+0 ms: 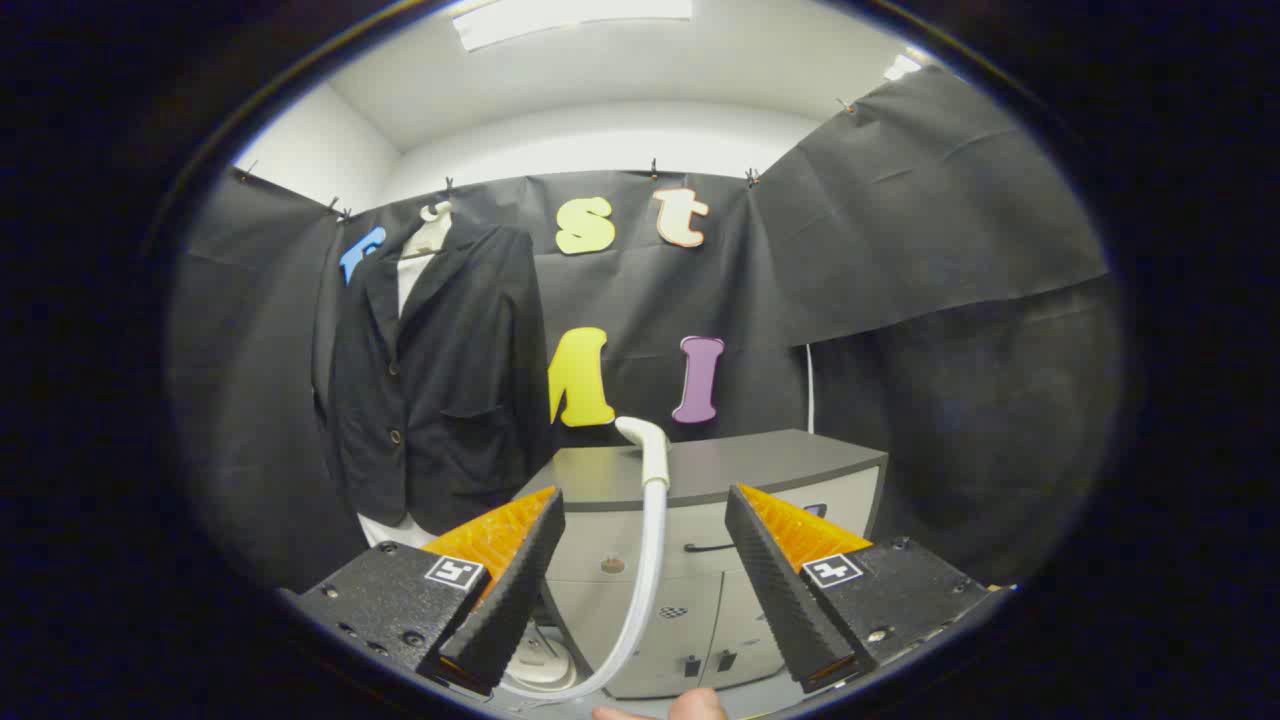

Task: Iron the clothes twice with a garment steamer, once on the left side and once on the right side.

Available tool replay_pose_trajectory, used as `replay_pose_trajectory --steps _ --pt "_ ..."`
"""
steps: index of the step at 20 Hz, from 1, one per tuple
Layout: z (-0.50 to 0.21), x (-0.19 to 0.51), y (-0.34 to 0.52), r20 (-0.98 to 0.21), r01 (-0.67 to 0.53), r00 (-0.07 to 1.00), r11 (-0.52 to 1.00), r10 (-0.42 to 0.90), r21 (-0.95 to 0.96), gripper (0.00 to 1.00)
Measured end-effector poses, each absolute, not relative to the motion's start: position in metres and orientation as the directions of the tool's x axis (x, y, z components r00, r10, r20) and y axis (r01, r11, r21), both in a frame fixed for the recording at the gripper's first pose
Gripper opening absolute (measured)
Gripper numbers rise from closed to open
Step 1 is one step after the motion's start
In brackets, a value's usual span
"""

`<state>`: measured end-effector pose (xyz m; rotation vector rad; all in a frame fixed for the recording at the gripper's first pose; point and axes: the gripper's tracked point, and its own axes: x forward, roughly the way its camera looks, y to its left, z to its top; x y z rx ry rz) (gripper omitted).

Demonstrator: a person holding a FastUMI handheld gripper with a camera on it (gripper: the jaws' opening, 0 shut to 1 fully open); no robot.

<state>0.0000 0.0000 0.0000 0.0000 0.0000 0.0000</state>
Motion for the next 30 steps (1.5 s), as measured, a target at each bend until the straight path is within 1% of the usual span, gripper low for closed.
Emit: replay_pose_trajectory --steps 6,9,13,21,26,29,30 --pt "-0.015 0.002 -0.020 -0.040 0.037 0.999 0.999 -0.036 0.007 1.00" --pt "-0.025 -0.004 -0.025 -0.074 0.061 0.995 0.998 -0.063 -0.025 1.00" --pt "-0.024 -0.015 -0.026 -0.054 0.105 0.993 0.994 -0.107 -0.034 1.00" --pt "-0.016 -0.020 -0.004 -0.067 0.109 0.991 0.992 -0.114 -0.068 1.00" --pt "-0.011 0.015 0.000 -0.138 0.087 0.986 0.995 -0.093 -0.050 1.00" --pt "-0.018 0.052 0.000 -0.222 0.038 0.974 0.997 -0.053 -0.071 1.00" --pt "-0.012 0.066 0.001 -0.233 0.022 0.972 0.997 -0.040 -0.077 1.00"
